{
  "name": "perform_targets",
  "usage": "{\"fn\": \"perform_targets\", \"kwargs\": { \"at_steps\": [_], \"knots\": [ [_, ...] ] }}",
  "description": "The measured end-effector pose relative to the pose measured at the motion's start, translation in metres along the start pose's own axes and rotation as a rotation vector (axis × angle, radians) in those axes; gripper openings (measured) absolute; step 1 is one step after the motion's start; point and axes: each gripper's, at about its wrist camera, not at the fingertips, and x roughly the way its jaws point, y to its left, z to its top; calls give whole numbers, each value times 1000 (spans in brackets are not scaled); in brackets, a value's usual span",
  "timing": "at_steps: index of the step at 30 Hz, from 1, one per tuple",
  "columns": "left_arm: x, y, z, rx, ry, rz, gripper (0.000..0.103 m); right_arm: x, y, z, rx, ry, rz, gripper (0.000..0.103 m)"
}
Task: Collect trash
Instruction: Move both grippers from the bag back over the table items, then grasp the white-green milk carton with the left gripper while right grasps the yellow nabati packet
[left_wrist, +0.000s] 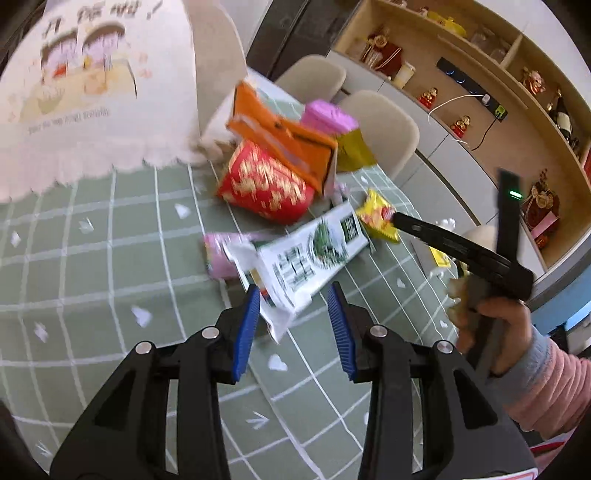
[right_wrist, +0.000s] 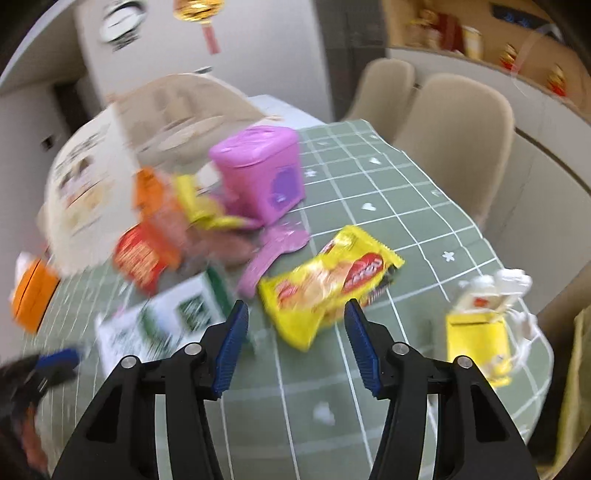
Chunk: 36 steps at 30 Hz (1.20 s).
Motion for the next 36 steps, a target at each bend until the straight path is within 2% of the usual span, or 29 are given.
{"fn": "perform_targets", "kwargs": {
  "at_steps": [3, 5, 7, 8, 10, 13, 16, 19, 22, 24, 26, 27, 28, 32, 34, 36],
  "knots": [
    [-1, 3, 13, 33, -8, 8, 36, 20, 0, 7, 11, 15, -50, 48],
    [2, 6, 23, 59, -8, 4, 36, 31, -4, 8, 26, 50, -54, 38],
    [10, 3, 32, 94, -10, 20, 36, 35, -10, 2, 47, 83, -16, 25],
    [14, 3, 35, 101, -9, 23, 36, 33, -12, -2, 47, 91, -6, 23],
    [24, 3, 43, 104, 2, -2, 36, 27, -14, -10, 33, 101, 12, 14],
    [43, 1, 53, 131, 33, -25, 36, 12, -21, -27, 17, 129, 46, 9],
    [63, -4, 58, 169, 87, -49, 36, -6, -28, -49, -1, 152, 61, 9],
    [77, -5, 56, 151, 145, -66, 36, -23, -35, -64, -10, 168, 76, 9],
    [79, -10, 46, 150, 198, -106, 36, -48, -42, -74, -22, 120, 92, 10],
    [77, -17, 35, 178, 244, -108, 36, -59, -45, -77, -22, 82, 42, 10],
    [75, -24, 26, 197, 275, -119, 36, -69, -52, -84, 32, 61, 8, 20],
    [73, -28, 20, 204, 287, -125, 36, -71, -57, -87, 70, 61, 13, 33],
    [72, -30, 17, 205, 290, -126, 36, -70, -63, -91, 135, 65, 34, 39],
    [68, -33, 6, 177, 274, -76, 36, -58, -75, -97, 297, 82, 3, 39],
    [68, -31, 5, 143, 262, -48, 36, -52, -78, -96, 375, 81, 19, 39],
    [68, -28, 6, 114, 255, -20, 36, -46, -75, -91, 389, 78, 13, 39]
  ]
}}
